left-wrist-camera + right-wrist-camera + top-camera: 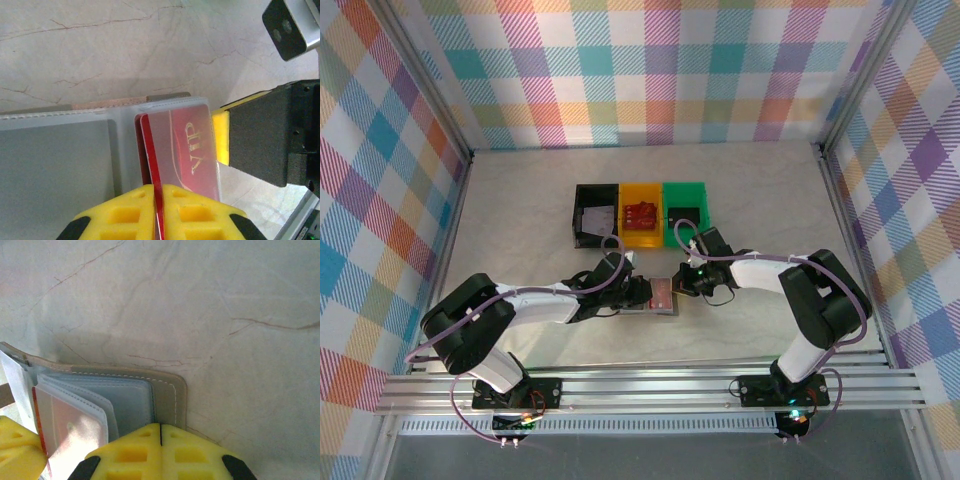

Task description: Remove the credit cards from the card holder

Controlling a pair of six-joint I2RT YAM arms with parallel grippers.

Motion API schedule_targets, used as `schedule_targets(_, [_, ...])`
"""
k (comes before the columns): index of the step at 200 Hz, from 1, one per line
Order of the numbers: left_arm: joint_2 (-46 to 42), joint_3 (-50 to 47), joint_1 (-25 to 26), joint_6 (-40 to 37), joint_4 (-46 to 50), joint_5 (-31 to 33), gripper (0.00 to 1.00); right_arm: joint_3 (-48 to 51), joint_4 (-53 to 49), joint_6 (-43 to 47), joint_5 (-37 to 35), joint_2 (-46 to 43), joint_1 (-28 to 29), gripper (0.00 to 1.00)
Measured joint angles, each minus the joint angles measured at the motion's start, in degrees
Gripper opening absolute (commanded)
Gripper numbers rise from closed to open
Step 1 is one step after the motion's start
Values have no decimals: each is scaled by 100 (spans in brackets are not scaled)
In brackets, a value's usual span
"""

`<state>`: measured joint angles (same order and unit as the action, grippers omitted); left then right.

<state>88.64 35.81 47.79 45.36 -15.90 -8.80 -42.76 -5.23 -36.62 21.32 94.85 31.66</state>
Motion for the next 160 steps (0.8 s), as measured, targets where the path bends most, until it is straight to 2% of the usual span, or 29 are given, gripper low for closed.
schedule_targets(83, [-2,-234,-107,262,-667,-221,6,0,39,2,22,13,7,0])
schedule_targets(117, [-2,-271,-111,330,-833,-286,0,0,48,0,26,20,7,0])
schedule_targets(160, [-2,-271,-122,326,-857,-341,0,0,50,2,26,20,7,0])
